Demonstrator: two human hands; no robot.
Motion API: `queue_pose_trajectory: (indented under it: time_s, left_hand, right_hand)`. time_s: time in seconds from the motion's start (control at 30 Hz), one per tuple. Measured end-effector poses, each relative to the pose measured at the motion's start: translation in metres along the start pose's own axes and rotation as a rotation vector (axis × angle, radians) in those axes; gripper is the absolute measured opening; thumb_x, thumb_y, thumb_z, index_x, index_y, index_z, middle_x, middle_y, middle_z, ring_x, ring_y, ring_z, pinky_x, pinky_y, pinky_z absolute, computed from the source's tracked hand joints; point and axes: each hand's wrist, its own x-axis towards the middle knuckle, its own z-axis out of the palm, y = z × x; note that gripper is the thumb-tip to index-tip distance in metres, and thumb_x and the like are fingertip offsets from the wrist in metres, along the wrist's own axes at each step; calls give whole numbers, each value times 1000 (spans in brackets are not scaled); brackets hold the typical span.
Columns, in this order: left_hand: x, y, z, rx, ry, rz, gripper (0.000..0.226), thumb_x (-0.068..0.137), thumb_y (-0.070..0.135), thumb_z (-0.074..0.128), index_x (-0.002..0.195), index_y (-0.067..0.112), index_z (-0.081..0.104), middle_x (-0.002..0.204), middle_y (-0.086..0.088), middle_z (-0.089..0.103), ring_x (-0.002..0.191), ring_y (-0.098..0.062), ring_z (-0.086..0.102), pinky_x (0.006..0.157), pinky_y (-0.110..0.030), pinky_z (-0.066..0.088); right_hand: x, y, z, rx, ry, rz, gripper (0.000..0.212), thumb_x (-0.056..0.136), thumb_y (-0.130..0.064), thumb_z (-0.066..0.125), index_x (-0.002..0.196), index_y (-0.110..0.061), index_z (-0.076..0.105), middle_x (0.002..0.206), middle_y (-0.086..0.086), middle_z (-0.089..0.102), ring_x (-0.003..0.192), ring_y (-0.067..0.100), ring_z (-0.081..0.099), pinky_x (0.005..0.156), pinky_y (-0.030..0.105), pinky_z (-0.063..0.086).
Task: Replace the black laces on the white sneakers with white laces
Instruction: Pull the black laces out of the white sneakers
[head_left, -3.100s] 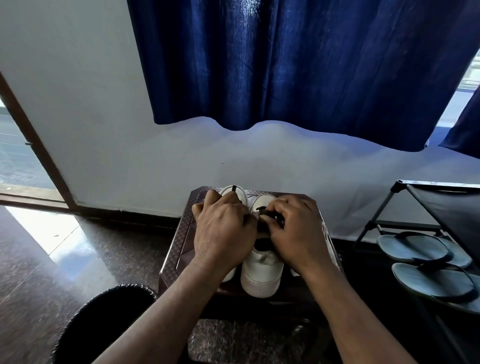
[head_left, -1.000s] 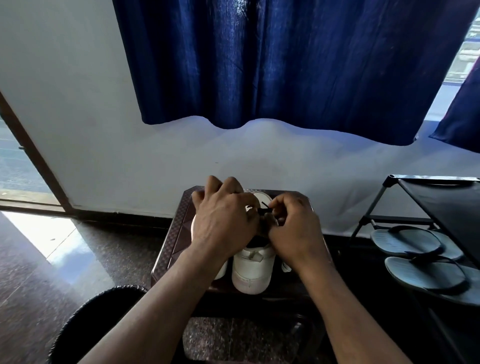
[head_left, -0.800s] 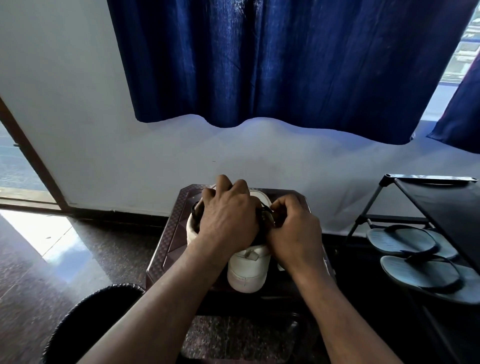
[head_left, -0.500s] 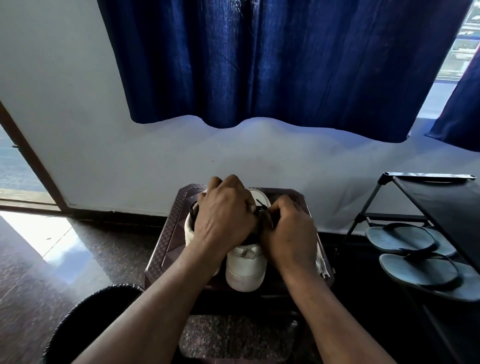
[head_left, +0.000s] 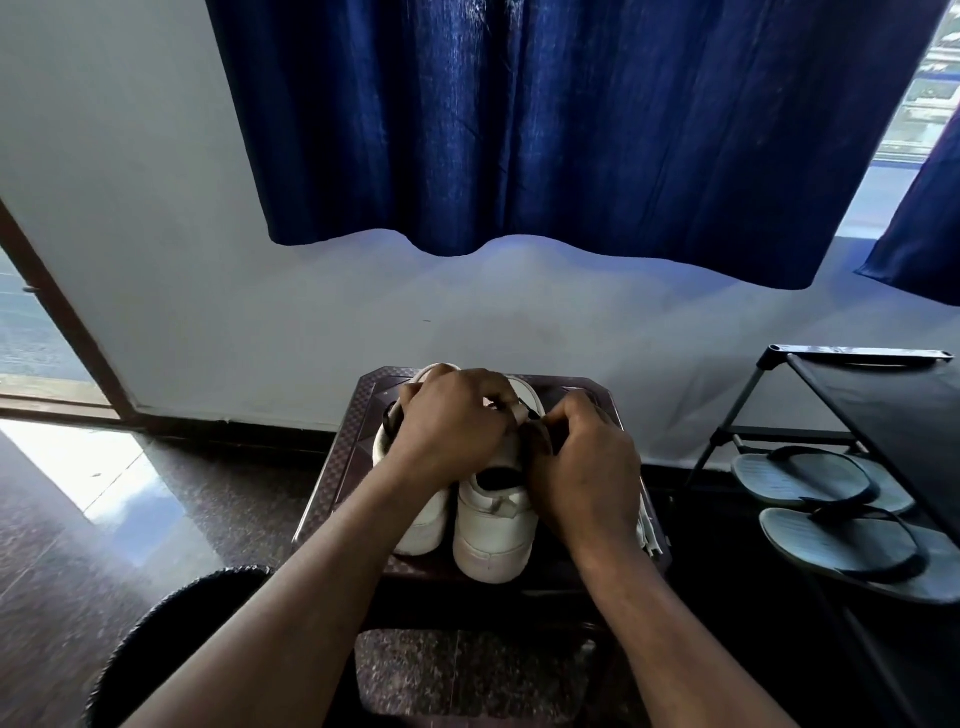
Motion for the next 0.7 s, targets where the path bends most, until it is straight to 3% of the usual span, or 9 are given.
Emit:
queue_pose_trajectory:
  time_s: [0.1,0.27,0.4,0.47,0.57,0.63,0.7]
  left_hand:
    - [-2,1,-8,-258,-44,-123,13,88,44,71,78,36,74,80,15,74,92,-12,68,91,-38,52]
    - [-2,5,-12,12,-19,-4,22,91,48,69,77,31,66,82,12,70,98,-13,60,86,-35,33]
    - [-4,7,-8,113,-9,43,19,89,51,69,75,41,60,79,19,63,108,-17,53,94,-44,34]
    - [-5,8,-11,16,-52,6,21,92,44,70,73,41,63,77,18,65,102,-15,57,95,-42,35]
    - [-8,8,-20,-480,-153,-100,17,95,23,71,79,22,73,74,8,70,73,-13,59,78,-32,46]
    - [-8,7,-23,-477,-151,-104,19,96,25,71,77,19,72,69,8,68,63,-9,53,68,-28,43]
    - [-5,4,-20,-314,-104,-49,21,91,38,75,75,25,70,69,8,68,68,-10,58,71,-32,47]
  right_hand:
    - [-1,5,-2,28,3,10,14,85,-30,72,85,-24,60,76,-10,65,68,16,57,57,30,33]
    - [-3,3,-6,3,29,-37,16,83,-30,77,83,-23,63,69,-15,59,63,14,53,57,30,34]
    - [-3,1,-5,-26,37,-57,19,85,-33,77,80,-24,61,71,-11,60,62,15,52,54,28,30]
    - [-2,1,-6,-50,32,-51,17,83,-30,76,80,-25,60,73,-10,63,64,18,56,54,29,34]
    - [1,5,-9,-59,9,-30,13,80,-27,74,78,-24,62,71,-9,66,65,19,61,55,34,47]
    - [2,6,-12,-50,1,-32,13,82,-28,75,77,-25,63,68,-9,65,64,17,62,55,35,49]
    - [2,6,-11,-43,-8,-67,15,83,-30,75,78,-24,62,68,-9,64,65,19,61,56,35,48]
